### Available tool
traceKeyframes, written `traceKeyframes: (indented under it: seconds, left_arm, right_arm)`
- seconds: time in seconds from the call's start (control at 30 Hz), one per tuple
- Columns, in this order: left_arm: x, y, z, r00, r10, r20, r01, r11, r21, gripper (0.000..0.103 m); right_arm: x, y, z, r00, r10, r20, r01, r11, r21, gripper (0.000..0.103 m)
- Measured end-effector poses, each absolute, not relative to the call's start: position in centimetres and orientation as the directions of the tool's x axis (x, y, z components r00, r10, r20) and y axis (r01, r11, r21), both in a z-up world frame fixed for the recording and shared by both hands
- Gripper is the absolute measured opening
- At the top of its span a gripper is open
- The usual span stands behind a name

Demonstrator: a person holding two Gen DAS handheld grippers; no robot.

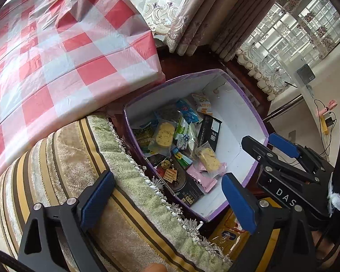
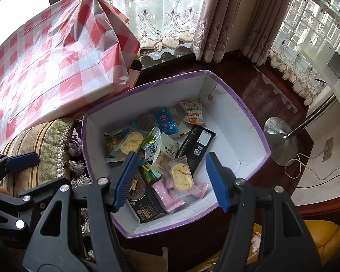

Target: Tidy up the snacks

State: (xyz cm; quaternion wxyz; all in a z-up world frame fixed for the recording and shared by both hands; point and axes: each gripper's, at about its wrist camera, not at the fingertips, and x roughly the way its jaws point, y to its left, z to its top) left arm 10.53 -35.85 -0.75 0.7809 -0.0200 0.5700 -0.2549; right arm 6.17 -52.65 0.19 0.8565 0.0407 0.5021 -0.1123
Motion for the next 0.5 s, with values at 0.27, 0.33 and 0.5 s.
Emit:
traceKeyframes:
  seconds: [0.27,0.33,0.5]
  left_arm:
    - [10.59,-36.03,-0.82,0.215,-0.427,-0.878,0.383,0.864,-0.327,0.100]
    - [10.61,-36.02,-0.80,0.219,-0.434,-0.874,0.385,0.861,-0.331,0.101]
    - [10.65,-36.13,-0.57,0.227,-0.475,-0.850,0.411,0.838,-0.358,0.102]
  right_arm:
    - [6.13,-52.70,0.07,0.467,-0.150,-0.872,0.236,0.971,-0.040,0.065]
    - [6.08,-52.76,-0.01,0.465,-0.150,-0.873,0.238,0.970,-0.040,0.065]
    - [5.98,-53.11,-0.16,0.456,-0.151,-0.877,0.256,0.966,-0.033,0.065]
